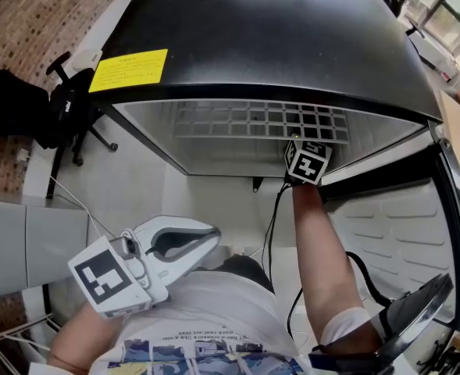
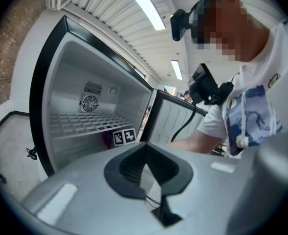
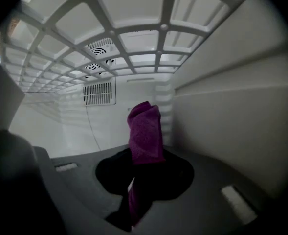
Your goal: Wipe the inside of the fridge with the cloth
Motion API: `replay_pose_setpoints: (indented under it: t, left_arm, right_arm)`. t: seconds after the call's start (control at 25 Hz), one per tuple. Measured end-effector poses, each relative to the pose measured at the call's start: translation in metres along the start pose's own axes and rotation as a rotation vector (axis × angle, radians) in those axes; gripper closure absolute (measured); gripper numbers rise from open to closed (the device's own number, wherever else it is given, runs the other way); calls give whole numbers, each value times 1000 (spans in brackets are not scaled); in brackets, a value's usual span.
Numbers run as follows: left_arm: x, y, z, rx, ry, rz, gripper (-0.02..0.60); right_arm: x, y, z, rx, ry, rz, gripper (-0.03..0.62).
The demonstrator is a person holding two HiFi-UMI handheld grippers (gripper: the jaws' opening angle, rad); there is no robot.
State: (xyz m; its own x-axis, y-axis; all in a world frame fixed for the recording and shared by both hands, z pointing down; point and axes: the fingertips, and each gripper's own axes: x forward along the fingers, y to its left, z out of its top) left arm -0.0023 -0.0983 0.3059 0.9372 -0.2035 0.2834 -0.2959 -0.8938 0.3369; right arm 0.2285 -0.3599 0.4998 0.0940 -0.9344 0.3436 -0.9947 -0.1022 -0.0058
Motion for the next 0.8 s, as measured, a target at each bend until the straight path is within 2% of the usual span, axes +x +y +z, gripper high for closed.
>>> replay_pose_setpoints:
  t: [0.2, 0.56, 0.8]
  left_arm:
    - [-1, -2, 0, 3, -1, 1, 577]
    - [-11, -3, -1, 9, -6, 12, 577]
    - [-18, 0, -1, 6, -6, 31, 578]
  right_arm:
    - [-8, 3, 4, -30, -42, 6, 537]
    - [9, 8, -9, -22, 22, 37, 537]
    - [17, 29, 1, -41, 5, 74, 537]
